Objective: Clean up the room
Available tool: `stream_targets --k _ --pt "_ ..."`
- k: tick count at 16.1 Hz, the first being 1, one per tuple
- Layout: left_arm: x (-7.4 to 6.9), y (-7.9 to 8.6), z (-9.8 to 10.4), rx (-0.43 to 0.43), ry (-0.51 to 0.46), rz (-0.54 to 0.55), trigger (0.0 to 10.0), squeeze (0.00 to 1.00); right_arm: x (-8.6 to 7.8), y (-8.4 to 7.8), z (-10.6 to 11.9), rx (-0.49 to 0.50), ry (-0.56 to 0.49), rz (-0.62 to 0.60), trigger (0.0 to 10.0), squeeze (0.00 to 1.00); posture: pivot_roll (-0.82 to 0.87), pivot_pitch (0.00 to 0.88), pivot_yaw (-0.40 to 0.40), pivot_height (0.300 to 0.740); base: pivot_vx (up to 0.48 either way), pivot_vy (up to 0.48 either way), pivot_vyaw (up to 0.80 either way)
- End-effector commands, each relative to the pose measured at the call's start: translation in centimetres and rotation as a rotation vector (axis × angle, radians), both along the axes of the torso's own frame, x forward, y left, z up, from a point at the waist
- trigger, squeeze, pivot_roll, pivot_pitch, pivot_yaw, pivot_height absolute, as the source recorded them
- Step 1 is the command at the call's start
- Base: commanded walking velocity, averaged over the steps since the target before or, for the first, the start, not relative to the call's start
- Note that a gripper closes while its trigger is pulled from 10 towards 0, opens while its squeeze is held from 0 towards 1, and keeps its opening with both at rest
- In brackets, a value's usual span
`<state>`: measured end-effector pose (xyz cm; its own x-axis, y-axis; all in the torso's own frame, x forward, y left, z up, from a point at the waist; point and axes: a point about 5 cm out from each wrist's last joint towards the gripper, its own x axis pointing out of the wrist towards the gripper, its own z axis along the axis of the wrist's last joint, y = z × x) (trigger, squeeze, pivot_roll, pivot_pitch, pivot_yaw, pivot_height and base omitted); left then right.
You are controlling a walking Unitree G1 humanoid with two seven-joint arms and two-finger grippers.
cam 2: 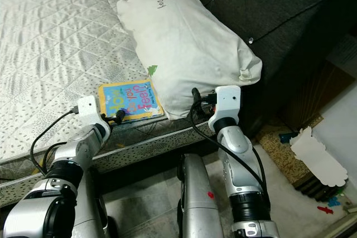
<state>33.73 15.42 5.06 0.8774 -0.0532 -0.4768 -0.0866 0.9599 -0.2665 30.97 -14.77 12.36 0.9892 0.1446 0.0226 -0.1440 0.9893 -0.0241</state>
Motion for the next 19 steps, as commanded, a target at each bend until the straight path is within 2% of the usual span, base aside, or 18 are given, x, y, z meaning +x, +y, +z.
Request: stream_targets --k 1,7,9,16,19 --pt "-0.2 -0.7 -0.5 0.005 0.023 -0.037 10.0 0.0 0.1 -0.2 0.0 -0.001 -0.001 -0.008 10.0 0.0 -0.15 0.016 -0.051 0.495 0.0 0.0 0.0" --pt "-0.3 -1.6 -0.5 0.012 0.019 -0.078 10.0 0.0 0.1 -0.1 0.0 0.004 -0.004 -0.01 10.0 0.0 -0.15 0.017 -0.047 0.495 0.0 0.0 0.0" --pt "-0.5 -1.4 -0.5 0.024 0.009 -0.072 10.0 0.0 0.0 -0.2 -0.1 0.003 -0.003 -0.013 10.0 0.0 -0.15 0.018 -0.045 0.495 0.0 0.0 0.0" --pt "-1.0 2.5 0.2 0.063 -0.059 0.099 10.0 0.0 0.0 -0.3 -0.2 0.001 0.001 -0.011 10.0 0.0 -0.14 0.016 -0.047 0.495 0.0 0.0 0.0" --pt "-1.9 4.4 1.3 0.106 -0.17 0.238 10.0 0.0 0.2 -0.2 -0.2 0.002 0.001 -0.009 10.0 0.0 -0.13 0.01 -0.047 0.495 0.0 0.0 0.0"
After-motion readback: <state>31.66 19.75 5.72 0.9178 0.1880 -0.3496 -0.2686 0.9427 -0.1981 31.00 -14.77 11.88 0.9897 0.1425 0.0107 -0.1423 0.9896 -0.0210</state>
